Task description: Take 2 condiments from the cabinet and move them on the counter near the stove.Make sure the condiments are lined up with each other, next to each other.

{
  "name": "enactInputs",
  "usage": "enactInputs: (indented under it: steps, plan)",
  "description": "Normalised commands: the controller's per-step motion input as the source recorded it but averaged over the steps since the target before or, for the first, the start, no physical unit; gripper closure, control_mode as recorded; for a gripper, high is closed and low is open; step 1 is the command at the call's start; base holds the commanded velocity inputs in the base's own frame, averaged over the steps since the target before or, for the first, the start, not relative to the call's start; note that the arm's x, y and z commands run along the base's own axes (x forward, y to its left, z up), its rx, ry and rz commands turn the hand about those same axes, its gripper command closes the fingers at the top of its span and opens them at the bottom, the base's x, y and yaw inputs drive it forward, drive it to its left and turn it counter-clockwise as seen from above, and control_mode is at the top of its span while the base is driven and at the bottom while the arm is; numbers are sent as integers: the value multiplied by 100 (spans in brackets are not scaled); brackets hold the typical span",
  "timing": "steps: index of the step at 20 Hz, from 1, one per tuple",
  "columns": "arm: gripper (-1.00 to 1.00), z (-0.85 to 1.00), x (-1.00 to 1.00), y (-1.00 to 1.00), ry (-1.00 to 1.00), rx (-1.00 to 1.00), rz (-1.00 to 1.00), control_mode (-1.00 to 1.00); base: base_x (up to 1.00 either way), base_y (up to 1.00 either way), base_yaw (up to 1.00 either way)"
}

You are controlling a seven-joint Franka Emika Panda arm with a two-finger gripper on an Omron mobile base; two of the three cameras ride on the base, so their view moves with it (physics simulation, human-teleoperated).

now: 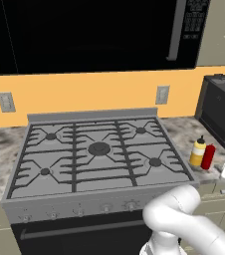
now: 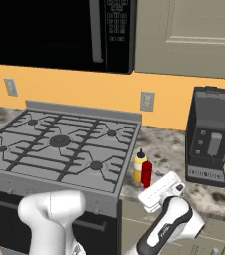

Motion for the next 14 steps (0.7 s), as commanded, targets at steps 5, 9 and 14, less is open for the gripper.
enactInputs:
  steps: [5,9,14]
  plan:
    - [-100,73,-35,0,9,-10,-3,-100,0,0,0]
    - [-100,97,-17,3,38,-16,-5,-100,0,0,0]
    - [-100,84,-27,34,56,-18,-22,-100,0,0,0]
